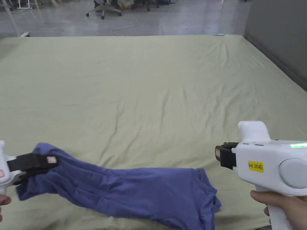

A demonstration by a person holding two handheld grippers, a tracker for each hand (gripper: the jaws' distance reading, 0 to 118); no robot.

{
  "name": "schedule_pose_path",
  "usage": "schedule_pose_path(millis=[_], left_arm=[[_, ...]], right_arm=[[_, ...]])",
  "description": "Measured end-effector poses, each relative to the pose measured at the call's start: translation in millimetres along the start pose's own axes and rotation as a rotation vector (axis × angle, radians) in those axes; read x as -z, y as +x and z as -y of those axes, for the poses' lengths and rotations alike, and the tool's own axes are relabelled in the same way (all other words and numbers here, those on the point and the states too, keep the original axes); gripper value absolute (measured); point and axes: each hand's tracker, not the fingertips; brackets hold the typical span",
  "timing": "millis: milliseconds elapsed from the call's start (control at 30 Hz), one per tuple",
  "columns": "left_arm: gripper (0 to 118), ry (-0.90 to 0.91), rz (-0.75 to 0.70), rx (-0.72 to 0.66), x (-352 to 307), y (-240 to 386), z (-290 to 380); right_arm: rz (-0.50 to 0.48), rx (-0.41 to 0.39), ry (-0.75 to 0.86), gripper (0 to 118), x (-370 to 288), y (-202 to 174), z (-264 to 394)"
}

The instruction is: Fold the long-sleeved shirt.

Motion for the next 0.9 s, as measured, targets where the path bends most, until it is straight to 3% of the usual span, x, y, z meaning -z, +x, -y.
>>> schedule_pose_path(millis=[200, 333, 500, 533, 567, 633, 667, 800, 900], left_arm=[[3, -0.191, 0.253, 0.118, 72, 126, 38], [3, -0.306, 0.161, 0.161, 155, 168, 79], [5, -0.514, 0.058, 0.073, 254, 145, 128], [18, -0.528, 0.057, 0.037, 262, 140, 135], [41, -0.535, 0.051, 0.028, 267, 135, 138], [99, -0.523, 0.080, 0.031, 264, 133, 140], [107, -0.492, 0.142, 0.024, 255, 137, 136], [108, -0.274, 0.227, 0.045, 195, 158, 100], [104, -0.052, 0.153, 0.098, 146, 156, 91]], right_arm=[[0.000, 0.019, 0.005, 0, -3, 6, 7], [0.007, 0.041, 0.020, 0, -9, 13, 12], [0.011, 0.070, 0.024, 0, -20, 23, 23], [0.012, 0.074, 0.024, 0, -22, 25, 24], [0.013, 0.079, 0.023, 0, -23, 28, 25], [0.016, 0.089, 0.023, 0, -21, 36, 24], [0.021, 0.094, 0.026, 0, -21, 38, 24], [0.030, 0.118, 0.030, 0, -22, 44, 26], [0.031, 0.121, 0.030, 0, -22, 43, 25]])
